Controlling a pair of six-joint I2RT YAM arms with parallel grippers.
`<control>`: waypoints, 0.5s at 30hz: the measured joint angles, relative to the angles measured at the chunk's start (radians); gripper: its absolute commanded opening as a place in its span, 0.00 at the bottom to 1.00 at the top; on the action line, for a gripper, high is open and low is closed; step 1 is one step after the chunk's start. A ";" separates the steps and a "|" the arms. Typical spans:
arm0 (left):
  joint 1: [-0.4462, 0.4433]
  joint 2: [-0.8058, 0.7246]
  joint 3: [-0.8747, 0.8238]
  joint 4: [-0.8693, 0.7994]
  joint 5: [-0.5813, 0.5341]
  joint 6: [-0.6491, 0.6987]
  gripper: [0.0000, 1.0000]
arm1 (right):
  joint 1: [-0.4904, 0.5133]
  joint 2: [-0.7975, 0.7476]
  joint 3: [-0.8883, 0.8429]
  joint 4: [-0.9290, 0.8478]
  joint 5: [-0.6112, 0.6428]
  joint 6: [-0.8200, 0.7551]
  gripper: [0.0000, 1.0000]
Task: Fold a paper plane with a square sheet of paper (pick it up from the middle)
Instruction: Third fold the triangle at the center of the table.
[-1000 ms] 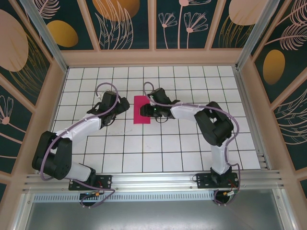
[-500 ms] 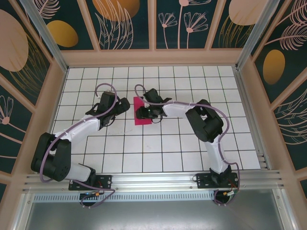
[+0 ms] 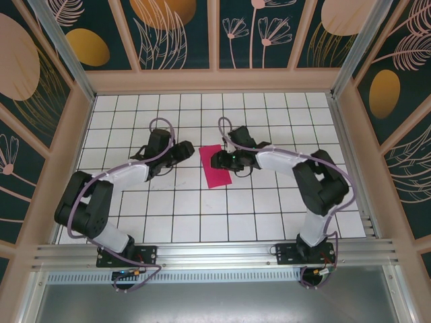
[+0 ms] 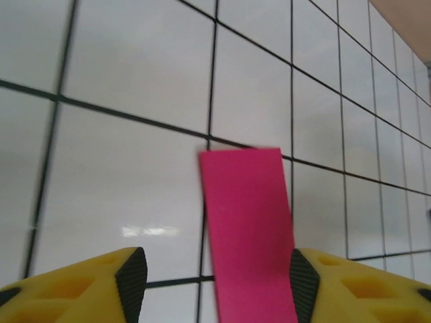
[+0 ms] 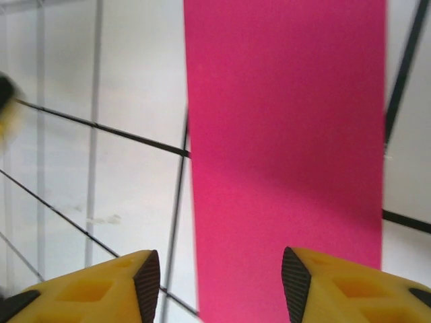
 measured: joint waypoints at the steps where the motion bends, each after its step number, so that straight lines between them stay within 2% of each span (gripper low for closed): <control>1: -0.016 0.013 0.001 0.012 0.017 -0.009 0.46 | -0.007 -0.036 -0.019 0.016 0.008 0.023 0.60; 5: -0.081 0.080 0.024 0.056 0.074 -0.047 0.35 | -0.057 -0.137 -0.108 0.068 0.024 0.105 0.62; 8: -0.120 0.134 0.050 0.068 0.097 -0.068 0.30 | -0.102 -0.156 -0.168 0.074 0.026 0.148 0.62; 15: -0.154 0.238 0.086 0.045 0.091 -0.082 0.25 | -0.114 -0.156 -0.209 0.058 0.005 0.182 0.61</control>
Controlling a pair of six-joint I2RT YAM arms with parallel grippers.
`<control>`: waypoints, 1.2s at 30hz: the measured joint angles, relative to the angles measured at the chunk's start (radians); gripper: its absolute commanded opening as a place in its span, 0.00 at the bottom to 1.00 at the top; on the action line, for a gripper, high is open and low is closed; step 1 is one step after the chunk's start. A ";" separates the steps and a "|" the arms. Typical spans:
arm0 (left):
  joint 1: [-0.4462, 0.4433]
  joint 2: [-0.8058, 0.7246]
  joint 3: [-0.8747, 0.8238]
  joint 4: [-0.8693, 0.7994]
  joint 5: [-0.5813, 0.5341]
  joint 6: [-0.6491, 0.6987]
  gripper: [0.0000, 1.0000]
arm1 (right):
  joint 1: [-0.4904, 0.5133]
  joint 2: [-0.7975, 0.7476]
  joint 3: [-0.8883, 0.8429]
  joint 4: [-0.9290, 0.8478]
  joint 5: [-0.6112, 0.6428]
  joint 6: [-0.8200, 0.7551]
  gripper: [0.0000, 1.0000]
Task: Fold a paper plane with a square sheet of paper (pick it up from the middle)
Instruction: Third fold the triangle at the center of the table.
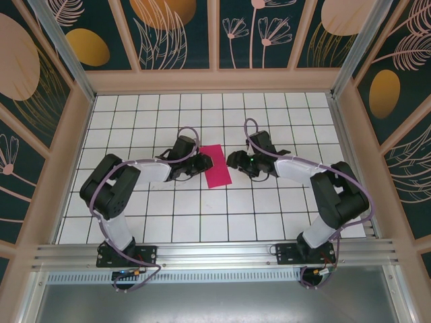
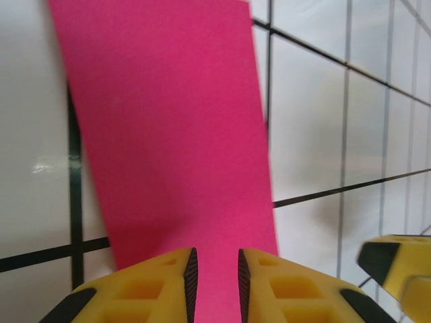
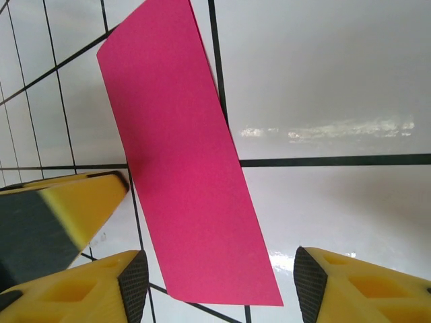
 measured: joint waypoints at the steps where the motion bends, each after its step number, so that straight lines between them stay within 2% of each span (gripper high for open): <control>1: -0.001 0.010 0.005 -0.010 -0.006 0.000 0.24 | 0.000 0.000 -0.001 -0.002 -0.004 0.000 0.60; 14: -0.011 0.043 0.029 -0.059 -0.078 0.001 0.22 | 0.051 0.076 0.009 -0.064 -0.052 -0.001 0.57; 26: -0.011 0.047 0.032 -0.061 -0.081 0.002 0.22 | 0.064 0.091 0.014 -0.066 -0.106 -0.001 0.55; 36: -0.011 0.047 0.032 -0.061 -0.081 0.004 0.22 | 0.059 0.097 -0.001 0.022 -0.182 0.008 0.50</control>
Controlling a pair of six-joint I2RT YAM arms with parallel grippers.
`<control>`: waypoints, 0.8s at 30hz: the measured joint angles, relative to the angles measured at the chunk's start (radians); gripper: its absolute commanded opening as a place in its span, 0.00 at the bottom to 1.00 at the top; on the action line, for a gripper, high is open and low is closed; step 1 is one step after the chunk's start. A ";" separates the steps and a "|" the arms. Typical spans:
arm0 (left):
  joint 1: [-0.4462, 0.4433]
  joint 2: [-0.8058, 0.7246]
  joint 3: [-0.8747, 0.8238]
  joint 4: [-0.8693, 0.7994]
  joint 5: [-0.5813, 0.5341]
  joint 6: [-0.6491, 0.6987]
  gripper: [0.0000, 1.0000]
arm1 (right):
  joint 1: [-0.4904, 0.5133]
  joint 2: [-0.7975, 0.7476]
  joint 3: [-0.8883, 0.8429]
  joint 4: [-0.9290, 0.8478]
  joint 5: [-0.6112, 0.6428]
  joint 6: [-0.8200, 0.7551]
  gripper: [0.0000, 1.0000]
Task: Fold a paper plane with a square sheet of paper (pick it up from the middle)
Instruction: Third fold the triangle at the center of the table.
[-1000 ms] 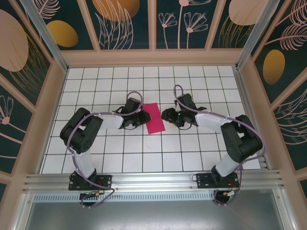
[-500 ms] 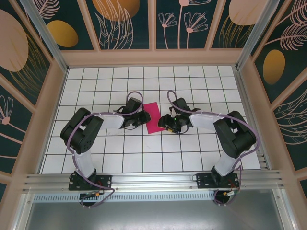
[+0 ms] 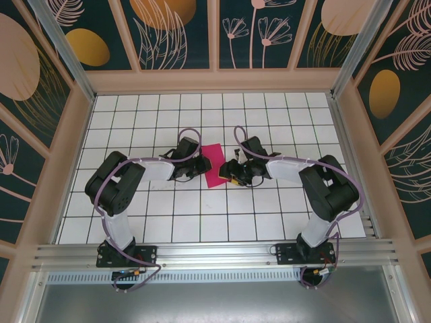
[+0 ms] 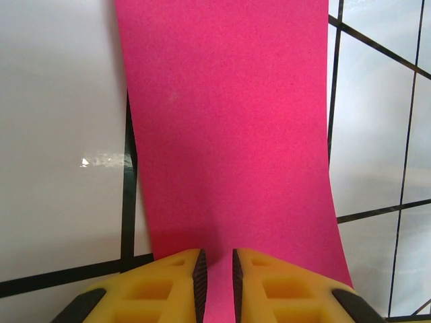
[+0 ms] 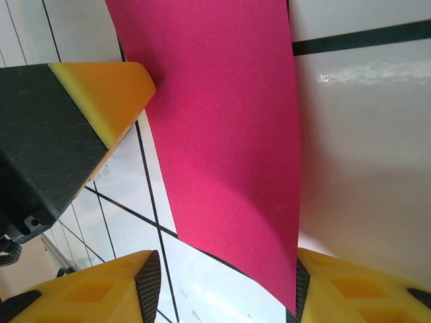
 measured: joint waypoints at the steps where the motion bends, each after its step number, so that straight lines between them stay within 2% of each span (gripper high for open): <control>1: 0.000 0.000 0.000 0.000 0.000 0.000 0.22 | -0.003 0.000 -0.005 0.005 -0.001 0.003 0.48; 6: 0.000 0.000 0.001 -0.003 0.000 0.004 0.21 | -0.016 0.000 -0.021 0.021 0.000 0.024 0.35; 14: 0.000 0.000 0.005 -0.010 -0.001 0.026 0.21 | -0.016 -0.005 -0.047 0.045 0.001 0.057 0.02; 24: 0.000 -0.058 0.013 -0.040 -0.050 0.042 0.22 | -0.016 -0.096 -0.115 0.071 0.005 0.115 0.00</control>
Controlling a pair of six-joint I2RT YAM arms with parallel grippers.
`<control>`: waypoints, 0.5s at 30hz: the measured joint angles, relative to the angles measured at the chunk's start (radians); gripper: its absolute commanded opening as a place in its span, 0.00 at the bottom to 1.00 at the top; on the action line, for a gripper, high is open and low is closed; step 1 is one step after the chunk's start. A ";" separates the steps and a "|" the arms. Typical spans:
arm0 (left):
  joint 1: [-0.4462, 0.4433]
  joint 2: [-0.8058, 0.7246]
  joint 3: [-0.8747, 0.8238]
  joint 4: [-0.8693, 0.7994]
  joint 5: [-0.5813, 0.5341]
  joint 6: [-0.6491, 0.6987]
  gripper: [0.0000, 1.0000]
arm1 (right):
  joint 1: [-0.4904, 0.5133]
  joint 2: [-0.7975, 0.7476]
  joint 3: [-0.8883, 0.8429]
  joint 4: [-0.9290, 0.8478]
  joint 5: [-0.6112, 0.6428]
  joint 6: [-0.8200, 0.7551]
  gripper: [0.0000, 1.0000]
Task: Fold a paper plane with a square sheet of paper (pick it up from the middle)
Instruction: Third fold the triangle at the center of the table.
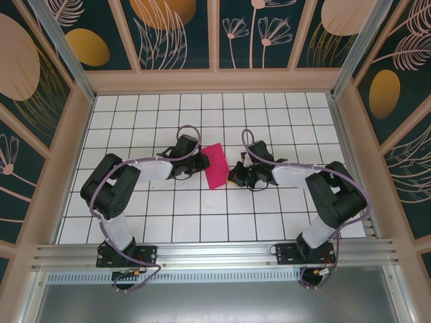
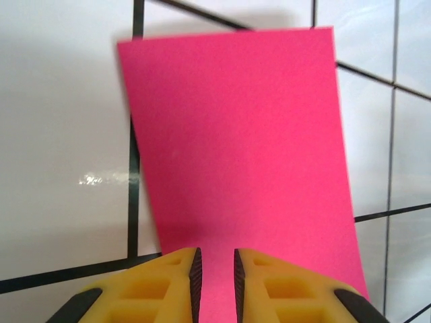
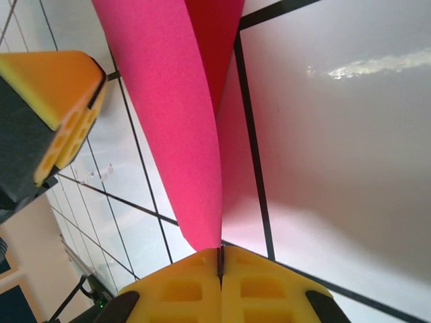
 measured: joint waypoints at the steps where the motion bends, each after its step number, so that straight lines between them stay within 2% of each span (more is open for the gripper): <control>1: 0.000 -0.002 0.000 0.006 -0.004 0.000 0.22 | 0.000 -0.008 -0.006 0.001 0.002 0.009 0.00; 6: 0.000 0.024 0.000 0.026 -0.003 -0.004 0.20 | 0.000 -0.018 -0.021 0.011 0.003 0.035 0.01; 10: 0.000 0.072 0.014 0.026 -0.006 -0.003 0.18 | 0.000 -0.018 -0.022 0.025 0.004 0.049 0.16; 15: 0.002 0.090 0.037 0.024 -0.008 0.005 0.17 | 0.000 -0.018 -0.032 0.045 0.016 0.060 0.19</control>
